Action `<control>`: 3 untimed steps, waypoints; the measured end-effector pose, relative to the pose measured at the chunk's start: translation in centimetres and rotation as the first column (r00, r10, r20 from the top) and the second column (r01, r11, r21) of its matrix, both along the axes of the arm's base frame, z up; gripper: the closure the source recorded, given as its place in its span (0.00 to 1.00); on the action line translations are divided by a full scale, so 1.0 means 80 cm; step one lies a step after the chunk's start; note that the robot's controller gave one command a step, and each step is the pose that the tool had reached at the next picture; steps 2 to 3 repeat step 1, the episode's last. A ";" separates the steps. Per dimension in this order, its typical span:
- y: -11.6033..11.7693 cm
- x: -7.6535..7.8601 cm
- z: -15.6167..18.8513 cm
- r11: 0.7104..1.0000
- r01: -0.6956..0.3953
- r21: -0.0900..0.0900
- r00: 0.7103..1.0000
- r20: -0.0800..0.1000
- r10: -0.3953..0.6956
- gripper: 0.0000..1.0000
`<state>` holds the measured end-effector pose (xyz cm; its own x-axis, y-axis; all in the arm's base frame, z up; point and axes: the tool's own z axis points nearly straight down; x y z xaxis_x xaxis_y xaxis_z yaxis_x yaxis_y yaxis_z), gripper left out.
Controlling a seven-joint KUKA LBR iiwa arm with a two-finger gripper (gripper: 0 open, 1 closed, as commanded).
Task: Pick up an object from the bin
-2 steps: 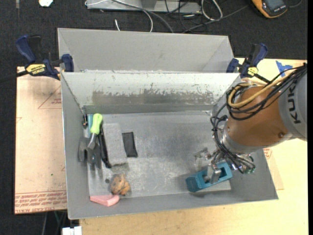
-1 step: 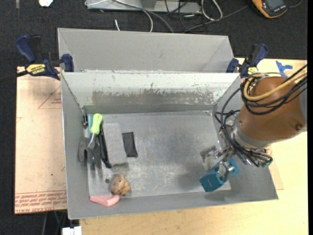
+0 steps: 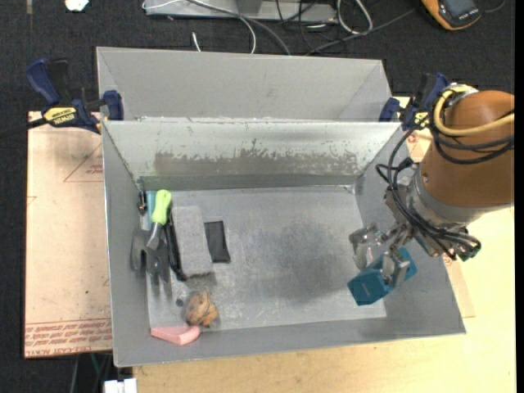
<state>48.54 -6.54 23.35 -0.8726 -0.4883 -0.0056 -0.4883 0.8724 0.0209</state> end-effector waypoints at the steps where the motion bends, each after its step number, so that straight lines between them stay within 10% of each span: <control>1: -0.015 0.008 0.082 0.997 -0.083 0.000 0.997 0.003 0.083 1.00; 3: -0.015 0.008 0.082 0.997 -0.083 0.000 0.997 0.003 0.083 1.00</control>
Offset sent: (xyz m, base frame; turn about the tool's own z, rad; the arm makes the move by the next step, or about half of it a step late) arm 0.0132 0.0083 -0.0768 -0.2228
